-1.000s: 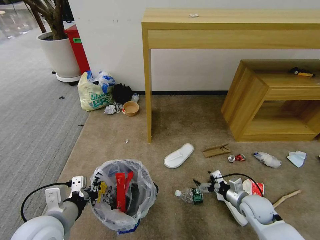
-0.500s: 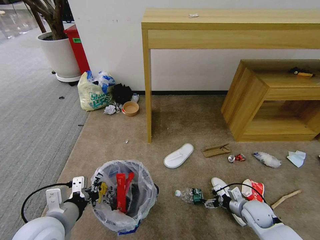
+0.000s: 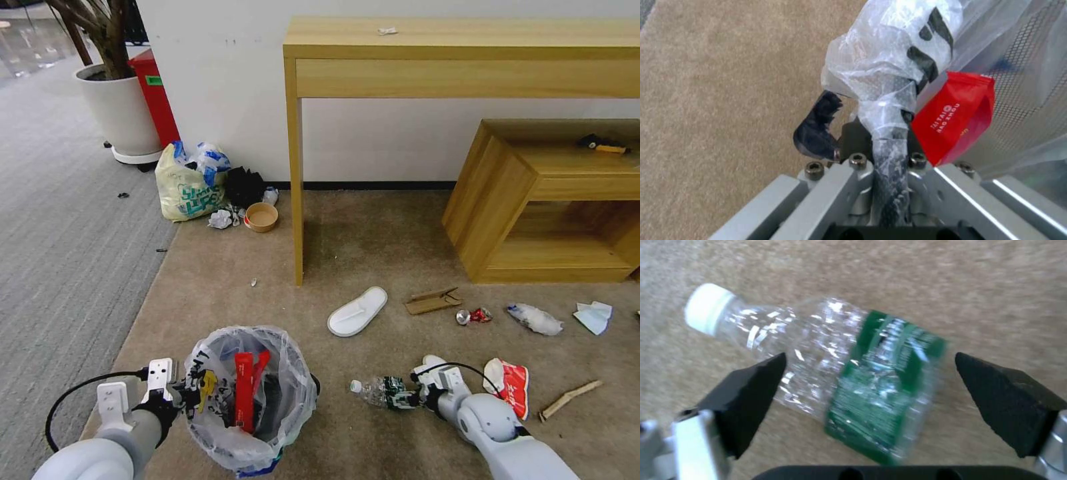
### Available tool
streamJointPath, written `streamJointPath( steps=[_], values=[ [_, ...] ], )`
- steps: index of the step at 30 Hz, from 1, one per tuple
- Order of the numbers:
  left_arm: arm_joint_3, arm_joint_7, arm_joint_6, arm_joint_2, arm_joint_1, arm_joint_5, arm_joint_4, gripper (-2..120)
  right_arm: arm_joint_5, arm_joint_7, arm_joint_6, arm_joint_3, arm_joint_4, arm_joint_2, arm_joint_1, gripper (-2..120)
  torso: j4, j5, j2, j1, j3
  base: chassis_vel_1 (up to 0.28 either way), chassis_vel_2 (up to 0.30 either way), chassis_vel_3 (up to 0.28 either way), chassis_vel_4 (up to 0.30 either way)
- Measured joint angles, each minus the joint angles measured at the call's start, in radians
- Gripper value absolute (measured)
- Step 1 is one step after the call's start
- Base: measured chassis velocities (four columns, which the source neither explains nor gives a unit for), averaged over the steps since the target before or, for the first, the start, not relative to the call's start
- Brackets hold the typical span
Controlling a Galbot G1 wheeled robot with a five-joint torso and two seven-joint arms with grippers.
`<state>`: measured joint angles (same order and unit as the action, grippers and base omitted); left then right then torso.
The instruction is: Pick up the trash bin and place the garbage on the floor into it.
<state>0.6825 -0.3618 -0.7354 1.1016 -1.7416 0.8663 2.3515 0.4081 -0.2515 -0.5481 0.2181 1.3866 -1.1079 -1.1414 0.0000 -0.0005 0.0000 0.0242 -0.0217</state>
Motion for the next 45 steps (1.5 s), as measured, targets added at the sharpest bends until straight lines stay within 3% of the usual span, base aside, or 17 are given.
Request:
streamJointPath(
  steps=[1,6,21,31,37,40,43,45],
  values=[
    [0.002,0.000,0.000,0.002,-0.004,-0.001,0.001,0,0.018,0.007,-0.020,-0.008,-0.005,-0.009,0.011,88,0.0000,-0.0001,0.000,0.000,0.000,0.000,0.000,0.000,0.000],
    [0.007,0.001,0.000,0.003,-0.006,-0.002,0.002,0,0.060,0.037,-0.051,-0.032,-0.024,-0.022,0.037,82,0.0000,0.0000,0.000,0.000,0.000,0.000,0.000,0.000,0.000],
    [0.007,0.002,0.000,0.004,-0.002,-0.002,0.001,0,0.092,0.115,-0.155,-0.047,-0.005,-0.005,0.043,80,-0.0001,0.0001,0.000,0.000,0.000,0.000,0.000,0.000,0.000],
    [0.005,0.003,0.000,0.003,-0.002,-0.001,0.000,0,0.096,0.149,-0.145,-0.052,-0.025,-0.033,0.052,74,-0.0002,-0.0002,0.000,0.000,0.000,0.000,0.000,0.000,0.000],
    [0.005,0.006,0.000,0.004,-0.004,-0.002,0.001,0,0.094,0.173,-0.129,-0.056,-0.039,-0.050,0.060,48,-0.0010,-0.0017,0.000,0.000,0.000,0.000,0.000,0.000,0.000],
    [0.005,0.009,0.000,0.004,-0.006,-0.002,0.004,0,0.093,0.180,-0.118,-0.059,-0.048,-0.064,0.063,38,-0.0007,0.0009,0.000,0.000,0.000,0.000,0.000,0.000,0.000],
    [0.006,0.009,0.000,0.004,-0.007,-0.002,0.004,0,0.093,0.186,-0.107,-0.059,-0.055,-0.069,0.063,30,-0.0008,-0.0017,0.000,0.000,0.000,0.000,0.000,0.000,0.000],
    [0.005,0.011,0.000,0.004,-0.008,-0.003,0.006,0,0.095,0.187,-0.102,-0.058,-0.051,-0.072,0.060,22,0.0004,0.0017,0.000,0.000,0.000,0.000,0.000,0.000,0.000]
  ],
)
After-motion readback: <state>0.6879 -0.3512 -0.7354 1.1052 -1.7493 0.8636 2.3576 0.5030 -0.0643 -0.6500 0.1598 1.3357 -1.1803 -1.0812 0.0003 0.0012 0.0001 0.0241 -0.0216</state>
